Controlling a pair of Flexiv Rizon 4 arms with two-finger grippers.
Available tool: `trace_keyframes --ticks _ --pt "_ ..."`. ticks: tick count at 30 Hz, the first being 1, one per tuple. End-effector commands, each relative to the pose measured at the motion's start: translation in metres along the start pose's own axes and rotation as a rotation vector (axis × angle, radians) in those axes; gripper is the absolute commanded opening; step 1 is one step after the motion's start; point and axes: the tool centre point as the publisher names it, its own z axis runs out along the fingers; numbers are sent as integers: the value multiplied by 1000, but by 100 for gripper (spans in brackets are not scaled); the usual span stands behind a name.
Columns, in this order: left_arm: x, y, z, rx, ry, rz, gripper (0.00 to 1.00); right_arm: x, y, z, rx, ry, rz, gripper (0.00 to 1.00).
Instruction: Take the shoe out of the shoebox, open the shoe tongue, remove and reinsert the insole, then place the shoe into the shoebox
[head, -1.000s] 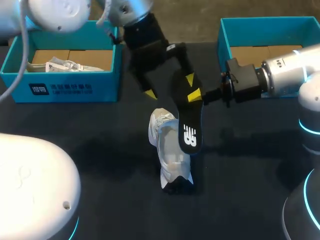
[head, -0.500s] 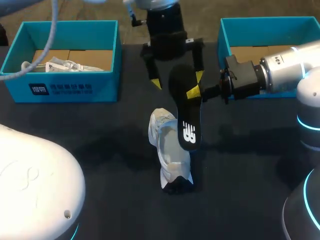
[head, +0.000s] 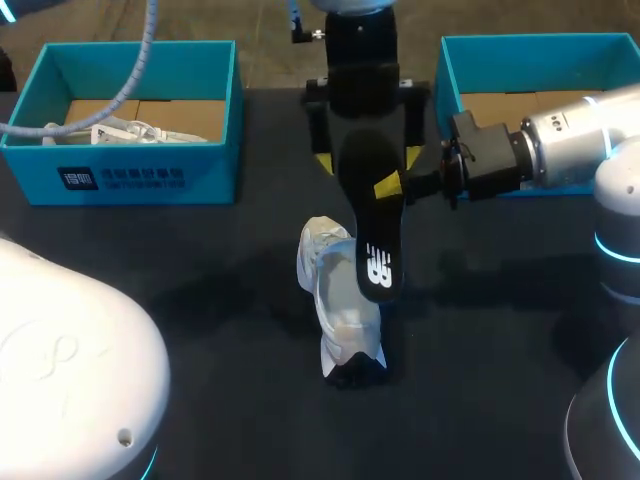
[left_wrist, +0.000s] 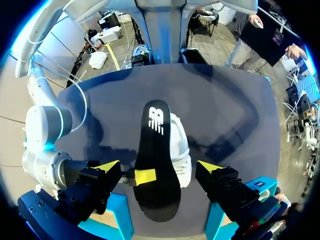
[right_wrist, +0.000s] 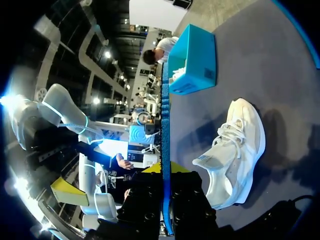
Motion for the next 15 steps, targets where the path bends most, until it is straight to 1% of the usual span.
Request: trace_keyframes --ticks 1,11,15 --pt "1 -1 1 -5 -5 0 100 0 -1 0 -2 0 -2 0" --pt "-1 -4 1 -2 -28 -1 100 0 -1 0 2 4 -2 0" --pt "-1 -5 3 3 -95 5 100 -1 -2 -2 0 1 -1 0"
